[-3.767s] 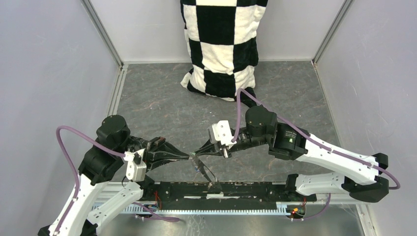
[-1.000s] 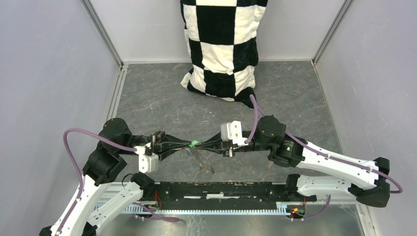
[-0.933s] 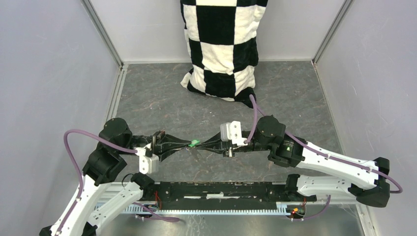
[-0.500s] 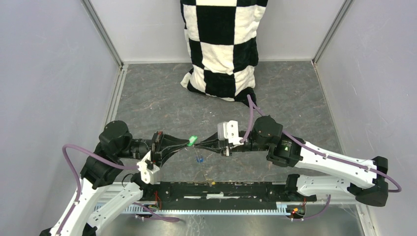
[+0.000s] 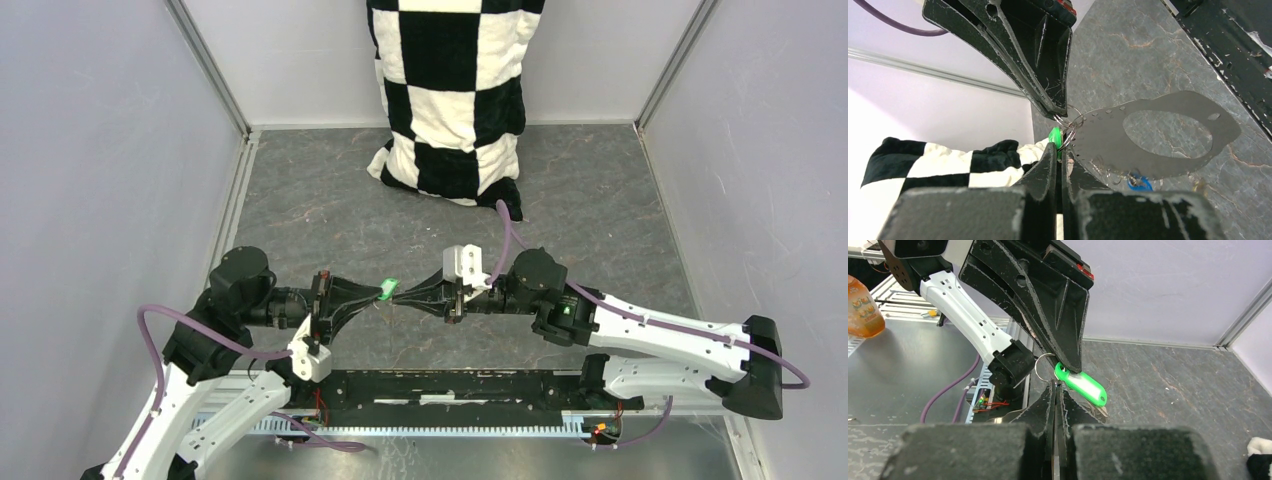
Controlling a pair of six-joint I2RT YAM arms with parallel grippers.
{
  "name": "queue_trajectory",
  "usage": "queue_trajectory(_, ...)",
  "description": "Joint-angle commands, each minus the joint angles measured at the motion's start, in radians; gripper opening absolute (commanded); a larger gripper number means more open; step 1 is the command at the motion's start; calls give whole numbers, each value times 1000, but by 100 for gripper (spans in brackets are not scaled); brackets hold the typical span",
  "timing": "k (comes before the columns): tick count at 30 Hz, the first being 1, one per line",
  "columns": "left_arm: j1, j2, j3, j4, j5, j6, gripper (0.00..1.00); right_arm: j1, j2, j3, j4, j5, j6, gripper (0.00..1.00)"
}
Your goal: Put the keys on the keyring
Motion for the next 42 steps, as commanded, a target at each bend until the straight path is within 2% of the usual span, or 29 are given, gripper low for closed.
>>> queue_trajectory(1,-1,-11,-14,-87,-14,71,4,-5,-40,-1,197,49,44,0)
queue_trajectory(2,-1,-15,-17,-87,-22,74,7,-5,-42,-3,199,49,45,0)
queue_trajectory(3,-1,-21,-20,-87,-30,79,15,-5,-43,-4,200,49,44,0)
queue_trajectory(5,-1,-34,-27,-86,-35,81,49,-6,-39,-2,197,37,44,0)
queue_trajectory(7,-1,-46,-30,-86,-27,72,54,-6,-33,7,182,27,44,0)
queue_trajectory(9,-1,-44,-21,-83,-12,27,63,-6,-26,19,158,20,44,0)
queue_trajectory(10,-1,-38,-12,-81,-7,-10,74,-5,-24,24,144,18,36,0)
queue_trajectory(12,-1,-15,19,-81,6,-102,82,-6,-19,40,106,18,10,0)
queue_trajectory(14,-1,17,59,-80,30,-196,99,-5,-15,56,72,22,-12,0)
queue_trajectory(15,-1,34,81,-80,38,-234,100,-5,-13,61,60,21,-22,0)
queue_trajectory(18,-1,75,129,-30,37,-358,100,-6,-12,69,46,19,-34,0)
queue_trajectory(22,-1,102,141,165,14,-612,97,-5,-1,87,11,21,-57,0)
queue_trajectory(25,-1,129,160,233,42,-745,79,-5,-2,86,7,38,-69,0)
queue_trajectory(28,-1,166,173,236,73,-839,63,-6,-6,72,32,53,-71,1)
queue_trajectory(30,-1,182,176,225,94,-871,46,-5,-5,65,43,59,-69,0)
queue_trajectory(33,-1,195,182,197,135,-890,33,-6,-9,51,66,82,-69,0)
queue_trajectory(38,-1,203,180,155,138,-877,25,-5,-23,36,89,108,-70,0)
queue_trajectory(42,-1,200,174,133,103,-845,23,-5,-37,21,105,121,-67,0)
